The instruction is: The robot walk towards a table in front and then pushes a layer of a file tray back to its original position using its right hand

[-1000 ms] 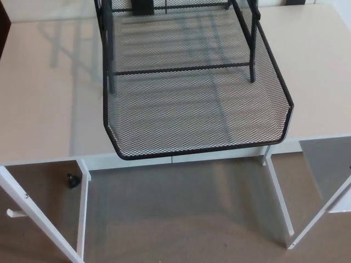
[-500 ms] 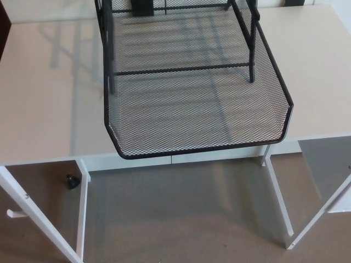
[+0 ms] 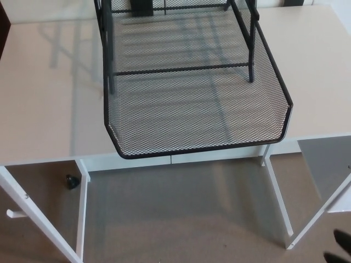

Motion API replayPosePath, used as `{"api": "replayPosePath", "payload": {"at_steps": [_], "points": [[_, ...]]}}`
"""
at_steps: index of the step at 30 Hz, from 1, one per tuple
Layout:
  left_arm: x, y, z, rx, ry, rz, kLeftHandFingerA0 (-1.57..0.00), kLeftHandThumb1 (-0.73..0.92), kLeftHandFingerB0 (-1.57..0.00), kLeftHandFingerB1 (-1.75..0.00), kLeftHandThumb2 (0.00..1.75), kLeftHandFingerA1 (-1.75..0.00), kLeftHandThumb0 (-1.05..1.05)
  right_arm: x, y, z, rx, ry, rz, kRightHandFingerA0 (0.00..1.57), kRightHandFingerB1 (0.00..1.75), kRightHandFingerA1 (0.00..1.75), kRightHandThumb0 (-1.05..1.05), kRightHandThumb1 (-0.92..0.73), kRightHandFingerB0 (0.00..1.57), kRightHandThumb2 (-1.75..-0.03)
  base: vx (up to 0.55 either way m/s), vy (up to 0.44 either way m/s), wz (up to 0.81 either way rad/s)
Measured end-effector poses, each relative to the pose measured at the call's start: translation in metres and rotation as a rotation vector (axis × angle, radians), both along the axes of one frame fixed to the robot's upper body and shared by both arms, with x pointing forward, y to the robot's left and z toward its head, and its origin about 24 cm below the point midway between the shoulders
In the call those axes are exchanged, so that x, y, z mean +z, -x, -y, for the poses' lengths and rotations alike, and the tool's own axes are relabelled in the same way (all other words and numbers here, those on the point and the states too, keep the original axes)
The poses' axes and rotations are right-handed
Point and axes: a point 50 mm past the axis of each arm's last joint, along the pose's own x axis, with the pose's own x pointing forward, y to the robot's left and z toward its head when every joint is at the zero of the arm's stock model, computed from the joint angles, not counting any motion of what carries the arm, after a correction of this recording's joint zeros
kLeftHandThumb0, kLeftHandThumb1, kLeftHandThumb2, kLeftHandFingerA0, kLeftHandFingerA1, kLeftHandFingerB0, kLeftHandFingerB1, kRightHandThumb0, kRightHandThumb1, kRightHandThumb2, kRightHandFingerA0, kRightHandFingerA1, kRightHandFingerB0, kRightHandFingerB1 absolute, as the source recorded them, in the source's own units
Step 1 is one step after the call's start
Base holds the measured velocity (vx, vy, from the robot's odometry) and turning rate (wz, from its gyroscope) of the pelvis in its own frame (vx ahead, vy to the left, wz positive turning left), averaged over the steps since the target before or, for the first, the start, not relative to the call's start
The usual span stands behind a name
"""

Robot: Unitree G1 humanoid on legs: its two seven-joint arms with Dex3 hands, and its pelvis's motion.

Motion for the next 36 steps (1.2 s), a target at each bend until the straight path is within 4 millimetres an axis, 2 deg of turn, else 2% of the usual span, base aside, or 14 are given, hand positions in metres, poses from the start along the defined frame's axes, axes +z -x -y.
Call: {"api": "replayPosePath", "payload": {"at_steps": [7,8,9,11,13,14,15,16,21,22,23,32,33,36], "points": [[0.001,-0.001,0.003,-0.017,0.002,0.008,-0.11,0.50,-0.11,-0.50,1.00,-0.52,-0.26,0.056,-0.016,-0.031,0.124,0.046,0.263,0.32,0.32,0.33,-0.44,-0.64,0.29,-0.60,0.00,0.000,0.00],[0.002,-0.002,0.003,-0.020,0.002,0.010,-0.27,0.64,-0.25,-0.33,0.59,-0.36,-0.44,0.064,-0.018,-0.036,0.144,0.056,0.299,0.27,0.30,0.31,-0.42,-0.62,0.26,-0.59,0.00,0.000,0.00],[0.002,-0.002,0.004,-0.024,0.001,0.013,-0.28,0.64,-0.25,-0.33,0.59,-0.36,-0.44,0.072,-0.020,-0.041,0.166,0.069,0.341,0.08,0.50,0.51,-0.24,-0.47,0.08,-0.98,0.00,0.000,0.00],[0.003,-0.003,0.004,-0.028,0.001,0.018,-0.29,0.64,-0.25,-0.33,0.59,-0.36,-0.43,0.085,-0.023,-0.048,0.200,0.091,0.407,0.14,0.28,0.29,-0.44,-0.60,0.18,-0.59,0.00,0.000,0.00],[0.004,-0.004,0.005,-0.033,0.001,0.023,-0.29,0.64,-0.25,-0.33,0.59,-0.36,-0.43,0.096,-0.027,-0.055,0.231,0.116,0.471,0.01,0.47,0.51,-0.27,-0.48,0.00,-0.97,0.00,0.000,0.00],[0.004,-0.004,0.005,-0.034,0.001,0.025,-0.29,0.64,-0.25,-0.33,0.59,-0.36,-0.43,0.101,-0.029,-0.059,0.246,0.128,0.501,0.01,0.47,0.51,-0.27,-0.48,0.00,-0.97,0.00,0.000,0.00],[0.004,-0.004,0.005,-0.036,0.001,0.027,-0.28,0.65,-0.23,-0.32,0.59,-0.36,-0.45,0.106,-0.031,-0.062,0.259,0.140,0.528,0.05,0.26,0.28,-0.45,-0.57,0.12,-0.57,0.00,0.000,0.00],[0.005,-0.005,0.005,-0.037,0.001,0.028,-0.28,0.64,-0.23,-0.33,0.59,-0.36,-0.45,0.110,-0.033,-0.065,0.270,0.152,0.553,0.07,0.26,0.23,-0.49,-0.53,0.10,-0.67,0.00,0.000,0.00],[0.006,-0.005,0.006,-0.044,0.003,0.033,-0.24,0.60,-0.22,-0.38,0.70,-0.41,-0.47,0.124,-0.044,-0.078,0.315,0.213,0.653,0.00,0.19,0.13,-0.48,-0.34,0.02,-0.70,0.00,0.000,0.00],[0.006,-0.005,0.007,-0.045,0.003,0.034,-0.12,0.50,-0.11,-0.51,1.00,-0.52,-0.25,0.126,-0.047,-0.080,0.324,0.225,0.668,0.00,0.18,0.10,-0.51,-0.34,0.04,-0.68,0.00,0.000,0.00],[0.006,-0.006,0.007,-0.046,0.003,0.035,-0.23,0.59,-0.21,-0.39,0.70,-0.42,-0.48,0.128,-0.049,-0.083,0.331,0.235,0.680,0.00,0.12,0.03,-0.58,-0.36,0.04,-0.68,0.00,0.000,0.00],[0.008,-0.009,0.009,-0.060,0.007,0.049,-0.10,0.55,-0.09,-0.51,1.03,-0.51,-0.23,0.144,-0.075,-0.105,0.383,0.346,0.786,0.00,0.07,0.00,-0.59,-0.38,0.01,-0.69,0.00,0.000,0.00],[0.008,-0.009,0.009,-0.062,0.007,0.051,-0.22,0.62,-0.19,-0.36,0.68,-0.39,-0.41,0.144,-0.077,-0.107,0.388,0.356,0.790,0.00,0.08,0.00,-0.59,-0.37,0.02,-0.69,0.00,0.000,0.00],[0.010,-0.011,0.010,-0.069,0.008,0.060,-0.23,0.62,-0.19,-0.37,0.68,-0.39,-0.41,0.146,-0.088,-0.115,0.408,0.401,0.796,0.00,0.11,0.00,-0.58,-0.37,0.04,-0.69,0.00,0.000,0.00]]}}
